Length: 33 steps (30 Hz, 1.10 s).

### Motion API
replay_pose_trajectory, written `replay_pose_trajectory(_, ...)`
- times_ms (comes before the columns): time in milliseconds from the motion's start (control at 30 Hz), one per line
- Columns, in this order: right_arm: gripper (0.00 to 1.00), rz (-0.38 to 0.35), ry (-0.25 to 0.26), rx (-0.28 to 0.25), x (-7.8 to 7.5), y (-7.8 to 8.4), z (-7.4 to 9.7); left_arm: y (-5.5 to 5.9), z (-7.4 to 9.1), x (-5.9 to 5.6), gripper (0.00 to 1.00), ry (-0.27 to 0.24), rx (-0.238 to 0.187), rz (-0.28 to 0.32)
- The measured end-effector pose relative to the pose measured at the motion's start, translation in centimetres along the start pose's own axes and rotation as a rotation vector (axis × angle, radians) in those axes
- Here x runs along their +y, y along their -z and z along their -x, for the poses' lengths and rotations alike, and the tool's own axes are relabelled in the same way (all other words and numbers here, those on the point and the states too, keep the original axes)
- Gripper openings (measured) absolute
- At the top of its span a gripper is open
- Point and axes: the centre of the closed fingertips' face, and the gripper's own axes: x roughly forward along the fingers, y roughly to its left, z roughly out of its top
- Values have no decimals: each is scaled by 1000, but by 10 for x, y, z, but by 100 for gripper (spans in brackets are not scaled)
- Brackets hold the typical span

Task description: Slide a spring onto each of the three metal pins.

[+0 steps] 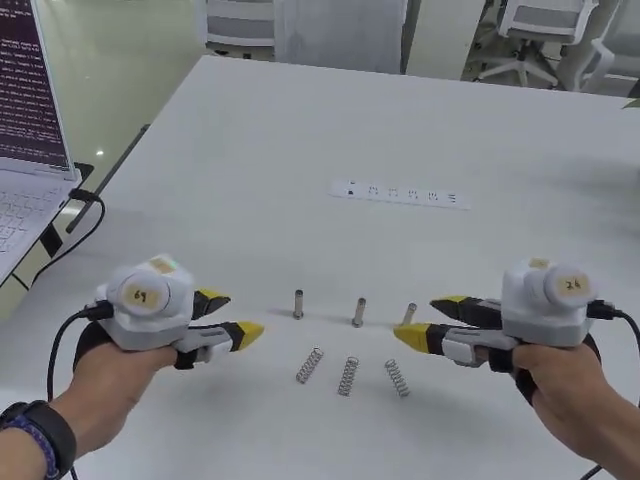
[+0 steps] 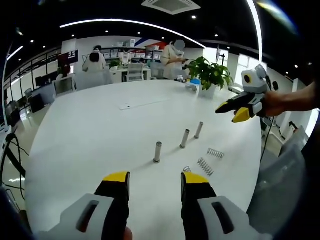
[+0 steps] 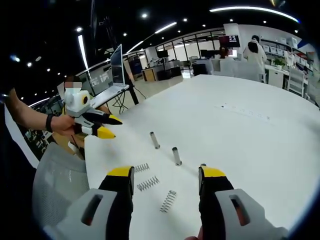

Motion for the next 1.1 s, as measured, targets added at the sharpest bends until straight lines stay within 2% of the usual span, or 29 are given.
replay_pose_trajectory(367, 52, -11, 8, 9, 4, 14, 14, 4, 21, -7, 36, -13, -9, 6)
replay_pose_trajectory(867, 56, -37, 34, 14, 4, 32, 34, 0, 44, -11, 42, -19, -31, 19)
replay_pose_trajectory(1100, 58, -41, 45, 17, 5, 37, 41, 7, 52, -17, 45, -13, -22, 24)
